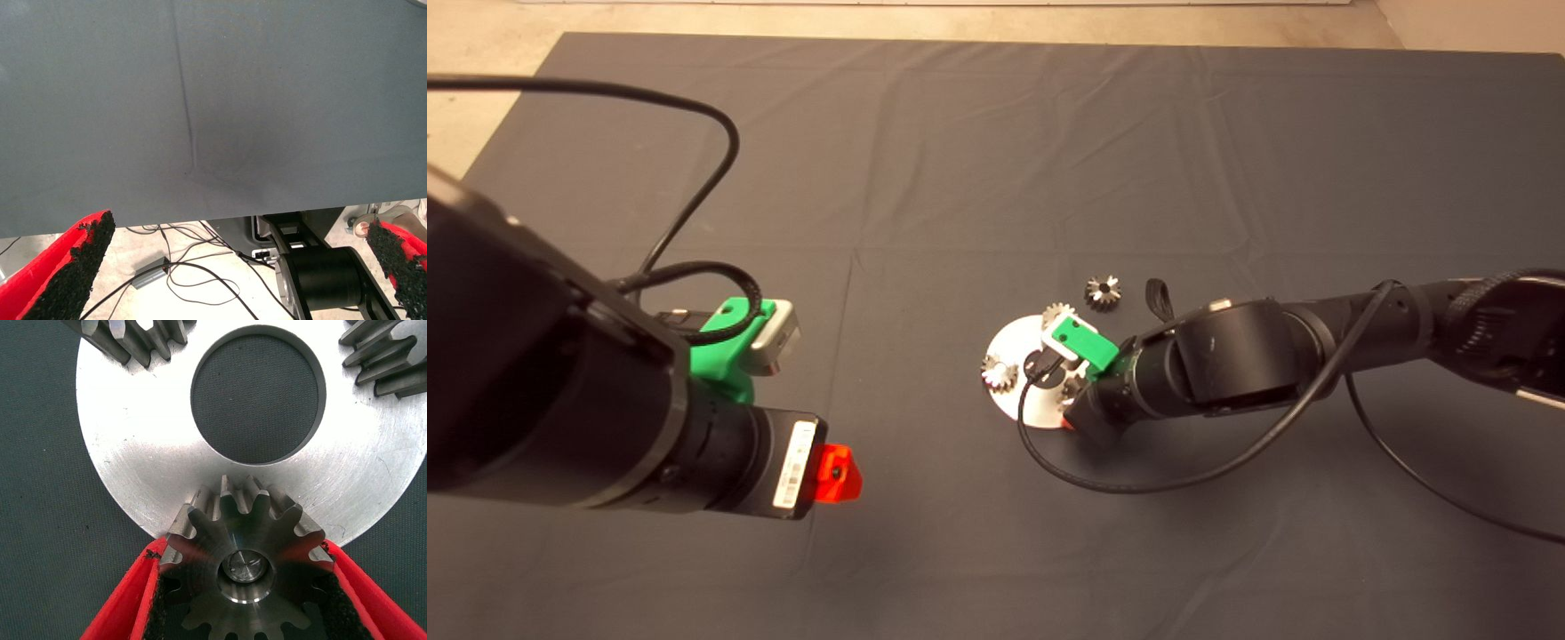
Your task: Remove an incorrectly installed larger gear and replace it with the correct smaller gear
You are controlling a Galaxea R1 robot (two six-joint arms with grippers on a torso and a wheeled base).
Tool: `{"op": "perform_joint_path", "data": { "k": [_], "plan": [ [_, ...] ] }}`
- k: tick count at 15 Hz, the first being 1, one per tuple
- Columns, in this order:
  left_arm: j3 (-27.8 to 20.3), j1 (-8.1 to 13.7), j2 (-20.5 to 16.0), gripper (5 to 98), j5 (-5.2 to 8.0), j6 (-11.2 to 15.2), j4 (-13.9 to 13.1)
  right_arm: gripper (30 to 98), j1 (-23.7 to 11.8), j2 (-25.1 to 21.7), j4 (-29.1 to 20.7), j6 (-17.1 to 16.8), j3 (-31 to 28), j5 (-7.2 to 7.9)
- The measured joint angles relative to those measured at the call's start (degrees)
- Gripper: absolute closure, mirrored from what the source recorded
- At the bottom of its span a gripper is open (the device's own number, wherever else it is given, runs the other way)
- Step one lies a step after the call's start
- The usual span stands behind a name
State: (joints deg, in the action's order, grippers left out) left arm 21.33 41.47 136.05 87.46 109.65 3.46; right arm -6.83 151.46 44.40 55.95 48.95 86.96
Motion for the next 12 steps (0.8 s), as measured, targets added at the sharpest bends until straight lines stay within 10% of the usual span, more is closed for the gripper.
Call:
{"op": "perform_joint_path", "data": {
  "k": [12],
  "plan": [
    [0.0, 0.0, 0.0, 5.8, 0.0, 0.02, 0.0, 80.2, -0.49, -0.55, 0.17, 0.25, -2.41, -0.09]
  ]
}}
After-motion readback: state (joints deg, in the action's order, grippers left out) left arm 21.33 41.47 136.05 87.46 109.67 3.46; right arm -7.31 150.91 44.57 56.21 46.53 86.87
